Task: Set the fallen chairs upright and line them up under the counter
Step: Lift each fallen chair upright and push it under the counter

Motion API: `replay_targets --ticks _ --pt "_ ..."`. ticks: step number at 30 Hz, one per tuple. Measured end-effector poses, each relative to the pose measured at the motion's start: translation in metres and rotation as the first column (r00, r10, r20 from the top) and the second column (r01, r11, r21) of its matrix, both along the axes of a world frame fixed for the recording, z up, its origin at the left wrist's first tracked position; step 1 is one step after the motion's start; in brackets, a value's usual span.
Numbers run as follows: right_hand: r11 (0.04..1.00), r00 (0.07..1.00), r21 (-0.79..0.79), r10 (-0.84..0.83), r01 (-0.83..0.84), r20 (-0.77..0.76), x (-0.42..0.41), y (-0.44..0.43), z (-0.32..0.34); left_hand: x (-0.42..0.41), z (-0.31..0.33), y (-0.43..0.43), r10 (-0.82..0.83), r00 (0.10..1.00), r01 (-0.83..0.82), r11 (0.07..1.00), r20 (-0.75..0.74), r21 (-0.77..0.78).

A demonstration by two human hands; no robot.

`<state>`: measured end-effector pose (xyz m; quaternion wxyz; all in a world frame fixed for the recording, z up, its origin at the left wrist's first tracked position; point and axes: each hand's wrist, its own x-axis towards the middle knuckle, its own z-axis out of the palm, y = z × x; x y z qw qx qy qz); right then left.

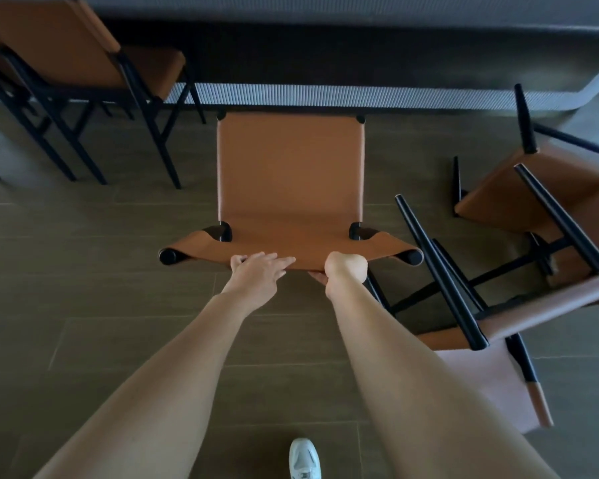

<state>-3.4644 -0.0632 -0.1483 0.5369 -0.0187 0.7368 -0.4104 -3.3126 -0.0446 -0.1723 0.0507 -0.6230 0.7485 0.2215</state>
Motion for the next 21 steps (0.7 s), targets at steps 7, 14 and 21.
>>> replay_targets --ticks 7,14,21 --pt "1.000 1.000 0.009 0.027 -0.027 -0.010 -0.003 -0.051 0.010 0.001 0.020 -0.052 0.015 0.999 -0.013 0.999 -0.031 0.053" --pt "0.994 0.991 0.023 0.105 -0.104 -0.079 -0.003 -0.112 0.029 0.002 0.044 -0.116 -0.039 0.999 0.041 0.992 -0.023 0.118" --pt "0.994 0.990 0.019 0.112 -0.111 -0.082 -0.004 -0.161 0.040 0.003 0.055 -0.171 -0.104 0.995 0.104 0.983 -0.004 0.153"
